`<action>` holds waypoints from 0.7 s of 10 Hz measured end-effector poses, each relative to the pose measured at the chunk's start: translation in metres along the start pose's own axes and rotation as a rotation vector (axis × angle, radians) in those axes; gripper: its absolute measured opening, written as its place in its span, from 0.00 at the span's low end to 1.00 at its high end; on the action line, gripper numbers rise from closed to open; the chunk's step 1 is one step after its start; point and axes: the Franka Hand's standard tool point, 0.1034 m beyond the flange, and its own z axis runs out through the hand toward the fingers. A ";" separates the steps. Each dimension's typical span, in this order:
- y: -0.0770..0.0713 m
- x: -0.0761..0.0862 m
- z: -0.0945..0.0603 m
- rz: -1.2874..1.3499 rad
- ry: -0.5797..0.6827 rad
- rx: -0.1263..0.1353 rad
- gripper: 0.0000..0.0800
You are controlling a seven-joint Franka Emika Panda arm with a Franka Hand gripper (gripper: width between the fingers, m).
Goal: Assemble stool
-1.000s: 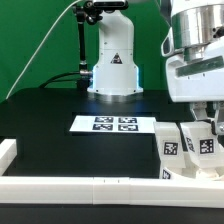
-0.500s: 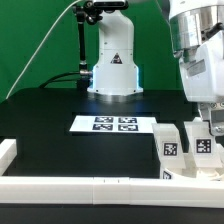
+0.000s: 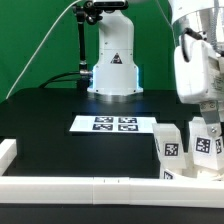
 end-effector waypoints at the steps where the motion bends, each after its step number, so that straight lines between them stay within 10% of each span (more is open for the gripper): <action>1: 0.000 -0.002 0.001 0.055 -0.003 -0.002 0.42; 5: -0.002 0.000 -0.001 0.134 -0.011 -0.002 0.42; 6: -0.005 -0.002 -0.007 0.102 -0.018 0.001 0.70; 7: -0.006 -0.005 -0.015 0.081 -0.027 0.006 0.70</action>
Offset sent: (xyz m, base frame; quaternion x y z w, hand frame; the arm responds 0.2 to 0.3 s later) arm 0.0000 0.0000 0.0000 0.0000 0.0000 0.1296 0.9916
